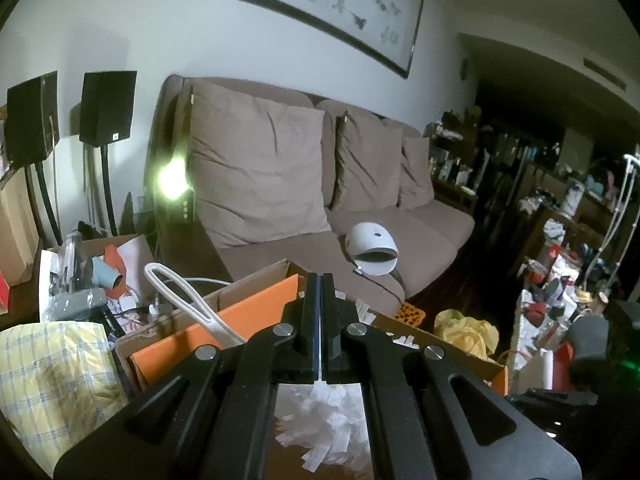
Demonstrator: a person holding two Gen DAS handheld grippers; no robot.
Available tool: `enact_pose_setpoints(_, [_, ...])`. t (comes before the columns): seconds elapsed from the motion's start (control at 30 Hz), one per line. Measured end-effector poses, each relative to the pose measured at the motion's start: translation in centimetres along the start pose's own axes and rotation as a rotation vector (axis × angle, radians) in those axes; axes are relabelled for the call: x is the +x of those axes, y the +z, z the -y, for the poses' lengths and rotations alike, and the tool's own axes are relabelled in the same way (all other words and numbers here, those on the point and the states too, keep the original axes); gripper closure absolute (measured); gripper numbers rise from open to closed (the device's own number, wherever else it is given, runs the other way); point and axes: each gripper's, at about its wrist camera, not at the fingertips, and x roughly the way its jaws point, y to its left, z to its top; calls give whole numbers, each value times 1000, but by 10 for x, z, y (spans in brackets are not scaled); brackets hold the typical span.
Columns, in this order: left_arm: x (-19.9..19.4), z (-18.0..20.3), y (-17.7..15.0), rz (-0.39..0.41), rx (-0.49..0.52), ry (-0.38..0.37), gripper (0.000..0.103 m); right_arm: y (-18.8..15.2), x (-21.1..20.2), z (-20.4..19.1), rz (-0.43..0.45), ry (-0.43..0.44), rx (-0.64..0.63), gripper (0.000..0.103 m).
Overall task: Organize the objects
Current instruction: 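Lower the white feather duster with the right gripper into the box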
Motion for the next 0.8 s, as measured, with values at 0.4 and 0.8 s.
enact_pose_setpoints(0.4, [10,24,13,18,41,-29,103,1,0,5,24,-20,27,96])
enact_pose_setpoints(0.8, [9,40,25,41,89,-54,103,8,-21,17,114,-53,74,96])
